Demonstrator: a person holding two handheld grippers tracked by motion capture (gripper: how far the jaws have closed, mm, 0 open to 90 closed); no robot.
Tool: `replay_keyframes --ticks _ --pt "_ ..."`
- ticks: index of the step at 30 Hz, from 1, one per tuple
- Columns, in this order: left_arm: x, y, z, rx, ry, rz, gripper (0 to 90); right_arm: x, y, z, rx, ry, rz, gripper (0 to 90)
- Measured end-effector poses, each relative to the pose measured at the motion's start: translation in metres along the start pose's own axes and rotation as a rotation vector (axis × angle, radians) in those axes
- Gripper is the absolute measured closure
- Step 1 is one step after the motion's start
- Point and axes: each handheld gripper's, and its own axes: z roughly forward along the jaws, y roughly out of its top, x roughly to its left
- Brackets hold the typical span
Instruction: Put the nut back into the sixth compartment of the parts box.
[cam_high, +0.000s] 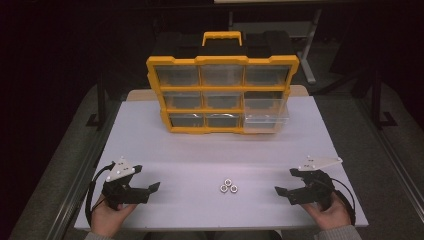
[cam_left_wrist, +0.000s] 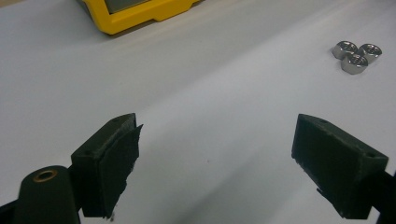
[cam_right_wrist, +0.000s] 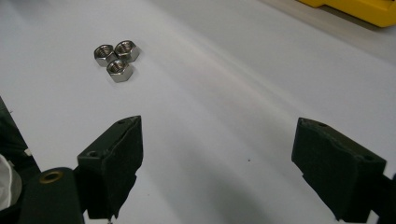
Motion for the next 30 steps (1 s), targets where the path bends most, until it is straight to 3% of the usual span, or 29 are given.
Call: replay_keyframes --ticks 13,30 --pt "0.001 0.0 -0.001 0.004 0.0 0.004 14.5 0.004 0.008 0.0 0.003 0.024 -0.012 16.4" --pt "0.0 -0.001 0.0 0.004 -0.002 0.0 14.5 0.021 0.04 0.019 0.086 0.09 -0.068 21.7"
